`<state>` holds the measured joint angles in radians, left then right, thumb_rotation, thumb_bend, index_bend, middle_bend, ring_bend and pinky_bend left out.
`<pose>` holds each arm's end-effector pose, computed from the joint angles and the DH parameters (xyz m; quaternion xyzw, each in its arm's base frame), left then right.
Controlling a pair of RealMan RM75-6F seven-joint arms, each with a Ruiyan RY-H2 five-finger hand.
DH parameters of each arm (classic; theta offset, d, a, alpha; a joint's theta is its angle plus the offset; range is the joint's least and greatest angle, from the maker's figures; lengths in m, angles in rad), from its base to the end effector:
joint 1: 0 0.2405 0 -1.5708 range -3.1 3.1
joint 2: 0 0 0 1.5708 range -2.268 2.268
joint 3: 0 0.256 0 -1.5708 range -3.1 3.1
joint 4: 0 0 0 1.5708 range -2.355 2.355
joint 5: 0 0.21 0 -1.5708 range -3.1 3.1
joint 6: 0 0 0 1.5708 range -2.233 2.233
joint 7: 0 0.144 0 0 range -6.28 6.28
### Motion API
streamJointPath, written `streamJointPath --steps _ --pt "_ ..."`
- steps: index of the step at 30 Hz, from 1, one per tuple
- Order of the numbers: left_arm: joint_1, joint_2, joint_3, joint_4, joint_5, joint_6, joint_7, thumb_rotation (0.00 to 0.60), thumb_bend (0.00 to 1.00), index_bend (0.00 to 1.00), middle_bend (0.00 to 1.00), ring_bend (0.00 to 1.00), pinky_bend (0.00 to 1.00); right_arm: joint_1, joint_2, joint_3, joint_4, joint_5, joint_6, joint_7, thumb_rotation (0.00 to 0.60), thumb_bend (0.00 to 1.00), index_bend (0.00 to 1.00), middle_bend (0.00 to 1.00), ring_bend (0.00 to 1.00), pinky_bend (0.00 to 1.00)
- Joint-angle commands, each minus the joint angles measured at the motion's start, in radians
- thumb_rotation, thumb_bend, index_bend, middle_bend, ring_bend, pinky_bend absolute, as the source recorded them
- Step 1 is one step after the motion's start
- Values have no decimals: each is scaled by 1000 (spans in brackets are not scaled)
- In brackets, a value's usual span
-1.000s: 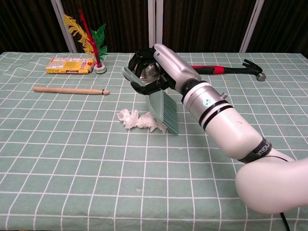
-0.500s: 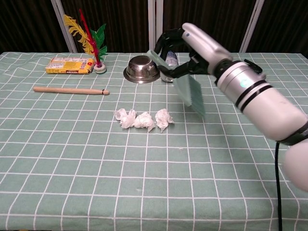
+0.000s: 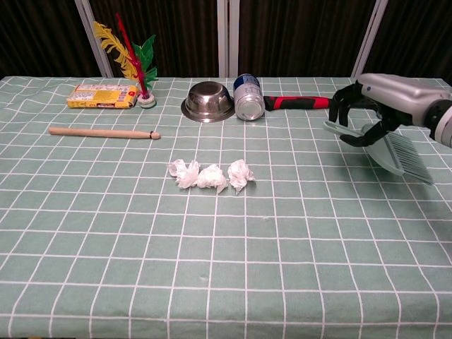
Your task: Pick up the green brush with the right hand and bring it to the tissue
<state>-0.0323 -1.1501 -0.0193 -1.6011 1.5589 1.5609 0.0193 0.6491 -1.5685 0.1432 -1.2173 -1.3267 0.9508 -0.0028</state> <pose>-0.3096 0.1581 0.1528 -0.5922 -0.3779 -0.3979 0.5900 -0.2156 -0.3525 -0.0054 0.7196 -0.4018 0.3783 0.4215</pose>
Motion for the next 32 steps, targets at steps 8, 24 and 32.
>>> streamJointPath --steps 8,24,32 --pt "3 -4 2 -1 -3 1 2 600 0 163 120 32 53 -21 58 -42 -56 8 -38 -43 600 329 0 179 12 22" --pt "-9 -42 -5 30 -13 -16 -8 600 0 163 120 32 53 -422 515 -164 -478 -139 507 26 600 329 0 105 0 0" --pt "-12 -56 -13 28 -21 -15 12 600 0 163 120 32 53 -563 517 -225 -406 -259 681 157 600 343 0 97 0 0"
